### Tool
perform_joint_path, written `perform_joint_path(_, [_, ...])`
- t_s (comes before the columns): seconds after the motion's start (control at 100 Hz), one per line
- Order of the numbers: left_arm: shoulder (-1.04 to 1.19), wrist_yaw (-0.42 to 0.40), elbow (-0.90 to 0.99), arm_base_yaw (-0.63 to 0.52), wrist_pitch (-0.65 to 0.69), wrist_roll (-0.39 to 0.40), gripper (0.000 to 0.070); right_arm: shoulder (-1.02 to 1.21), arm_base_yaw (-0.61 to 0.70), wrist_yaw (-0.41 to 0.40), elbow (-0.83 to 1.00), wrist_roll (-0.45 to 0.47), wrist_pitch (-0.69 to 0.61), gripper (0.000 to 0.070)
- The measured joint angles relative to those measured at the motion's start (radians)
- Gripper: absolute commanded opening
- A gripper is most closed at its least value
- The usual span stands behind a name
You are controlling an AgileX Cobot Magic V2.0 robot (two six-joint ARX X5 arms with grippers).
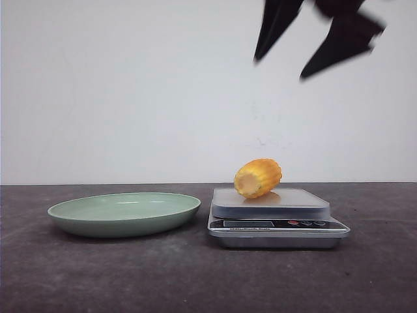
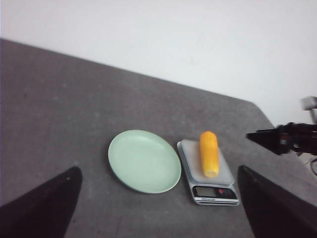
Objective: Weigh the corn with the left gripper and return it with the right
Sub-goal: 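Lower the right gripper onto the corn cob on the scale and close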
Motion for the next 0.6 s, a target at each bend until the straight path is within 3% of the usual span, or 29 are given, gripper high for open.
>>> perform_joint_path(0.45, [-0.006, 0.022, 0.0, 0.079, -0.071, 0.065, 0.0589, 0.278, 0.006, 0.065, 0.0, 0.093, 0.109, 0.0518])
perform_joint_path(0.52, [-0.006, 0.022, 0.0, 0.079, -0.072, 0.067, 0.0589, 0.298, 0.006, 0.065, 0.0, 0.104, 0.111, 0.044])
perform_joint_path(0.6, [-0.006, 0.022, 0.0, 0.079, -0.075, 0.07, 0.0589, 0.314, 0.009, 0.065, 0.0, 0.113, 0.111, 0.0261])
